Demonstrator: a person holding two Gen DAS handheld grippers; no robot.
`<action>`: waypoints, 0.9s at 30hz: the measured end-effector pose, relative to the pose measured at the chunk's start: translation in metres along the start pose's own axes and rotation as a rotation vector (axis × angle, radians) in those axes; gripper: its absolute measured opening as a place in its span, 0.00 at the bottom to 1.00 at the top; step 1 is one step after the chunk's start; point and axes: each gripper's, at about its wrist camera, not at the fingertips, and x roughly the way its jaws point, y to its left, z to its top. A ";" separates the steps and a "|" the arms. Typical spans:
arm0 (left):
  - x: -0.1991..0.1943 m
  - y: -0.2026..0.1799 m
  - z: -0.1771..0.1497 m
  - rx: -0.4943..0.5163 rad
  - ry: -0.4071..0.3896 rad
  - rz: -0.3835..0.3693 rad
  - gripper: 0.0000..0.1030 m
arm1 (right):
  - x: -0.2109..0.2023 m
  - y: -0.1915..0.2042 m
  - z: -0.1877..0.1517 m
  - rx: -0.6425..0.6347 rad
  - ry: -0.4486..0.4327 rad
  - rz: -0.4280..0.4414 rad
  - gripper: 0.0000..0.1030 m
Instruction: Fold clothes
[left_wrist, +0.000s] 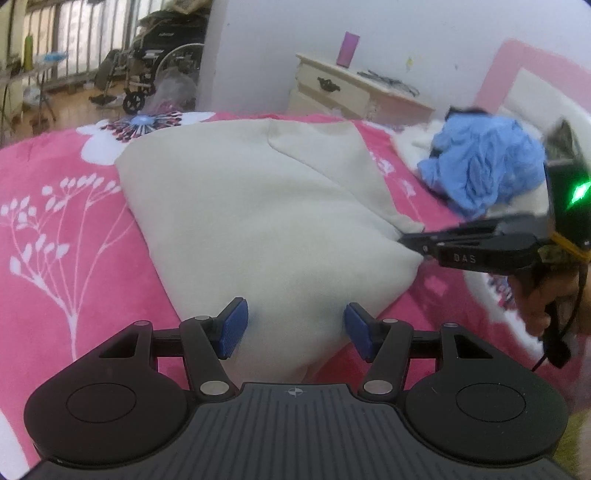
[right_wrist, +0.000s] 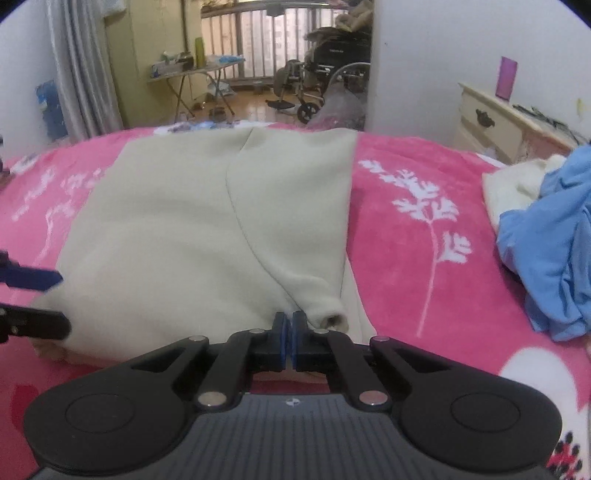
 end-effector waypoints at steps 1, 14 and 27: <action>-0.005 0.004 0.003 -0.019 -0.014 -0.009 0.57 | -0.006 -0.005 0.003 0.035 -0.016 0.016 0.03; 0.019 0.098 0.008 -0.523 0.122 -0.159 0.61 | 0.043 -0.123 0.042 0.610 0.065 0.338 0.61; 0.064 0.117 0.012 -0.662 0.169 -0.294 0.62 | 0.154 -0.132 0.057 0.641 0.313 0.878 0.71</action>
